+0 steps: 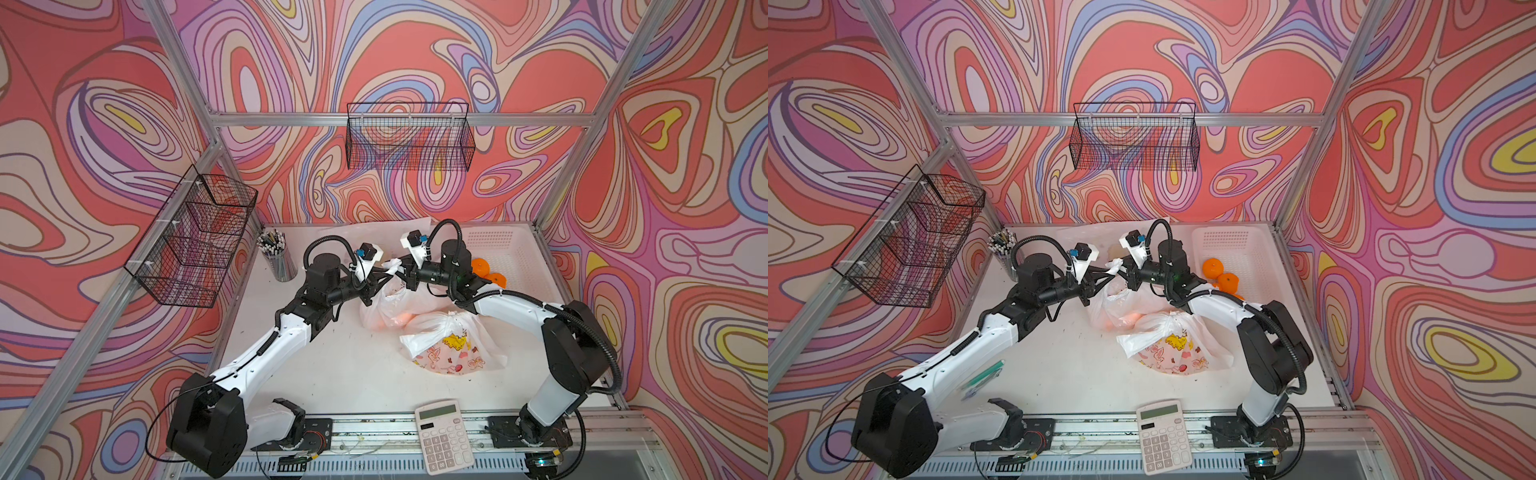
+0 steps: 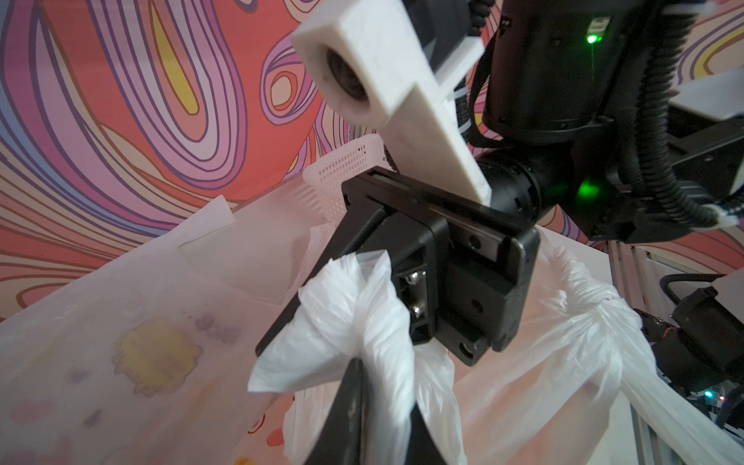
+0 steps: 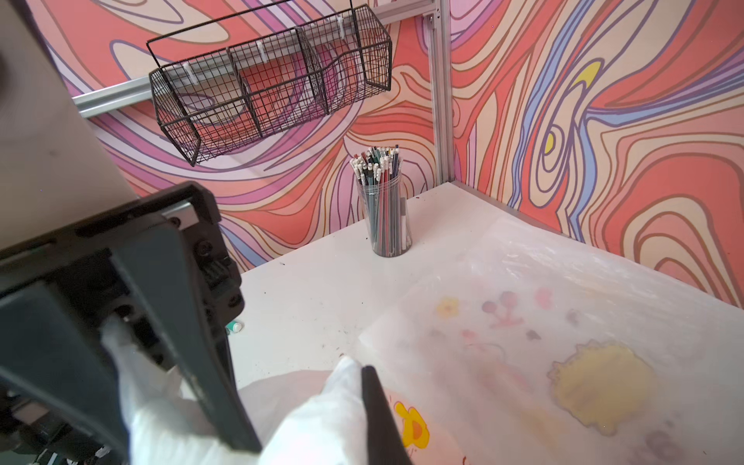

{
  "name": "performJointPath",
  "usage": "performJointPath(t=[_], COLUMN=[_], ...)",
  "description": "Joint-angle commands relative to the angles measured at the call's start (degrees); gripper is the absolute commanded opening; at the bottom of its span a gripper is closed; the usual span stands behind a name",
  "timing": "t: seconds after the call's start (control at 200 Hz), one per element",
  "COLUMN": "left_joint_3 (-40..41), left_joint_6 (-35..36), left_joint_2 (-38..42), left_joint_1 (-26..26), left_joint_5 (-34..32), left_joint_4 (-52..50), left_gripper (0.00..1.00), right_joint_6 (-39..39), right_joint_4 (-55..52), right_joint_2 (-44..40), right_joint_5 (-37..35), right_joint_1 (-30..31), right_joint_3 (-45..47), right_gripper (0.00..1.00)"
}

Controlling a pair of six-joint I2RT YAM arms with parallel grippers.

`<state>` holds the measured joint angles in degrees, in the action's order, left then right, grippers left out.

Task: Place the oranges into plastic bags & tie knots
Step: Tie the plastic bag at the center of the board.

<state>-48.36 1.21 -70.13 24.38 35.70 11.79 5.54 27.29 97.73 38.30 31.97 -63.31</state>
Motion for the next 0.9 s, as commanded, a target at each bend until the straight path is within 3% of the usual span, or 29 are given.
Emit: performJointPath(t=[0.0,0.145,0.255,0.326,0.446,0.566,0.696,0.801,0.891], left_joint_3=[0.1,-0.2,0.1,-0.5,-1.6,0.0,1.8,1.6,3.7], left_joint_6=[-2.4,-9.1,-17.0,-15.8,-6.1,-2.4,1.9,3.7,0.4], left_joint_2=[5.8,12.5,15.6,15.3,11.8,8.6,5.5,3.7,3.1], left_joint_1=[-0.2,-4.8,-11.5,-13.6,-13.4,-12.5,-7.9,-4.1,-2.5], left_joint_5=[0.2,-0.3,2.3,1.8,0.4,0.5,0.7,0.6,-0.2], left_joint_4=[-3.3,-7.4,-7.1,-9.2,-13.9,-9.8,-4.4,-5.5,-1.3], left_gripper=[0.34,0.53,0.57,0.52,0.43,0.43,0.44,0.43,0.42], right_joint_6=[-0.7,-2.4,-3.5,-4.0,-4.1,-4.2,-4.3,-4.6,-4.4], right_joint_4=[3.0,2.5,2.3,2.2,2.4,2.2,2.6,1.7,2.8], right_joint_2=[-0.6,-1.4,-1.8,-2.0,-2.0,-2.0,-1.6,-1.4,-1.4], right_joint_5=[-1.7,-2.4,-2.4,-1.7,0.5,1.7,2.4,2.3,2.9], right_joint_1=[0.3,0.3,0.2,0.3,0.3,0.3,0.4,0.3,0.3], right_joint_3=[1.6,2.4,2.8,2.9,2.8,2.7,2.2,1.5,1.8], right_gripper=[0.0,0.0,0.0,0.0,0.0,0.0,0.0,0.0,0.0])
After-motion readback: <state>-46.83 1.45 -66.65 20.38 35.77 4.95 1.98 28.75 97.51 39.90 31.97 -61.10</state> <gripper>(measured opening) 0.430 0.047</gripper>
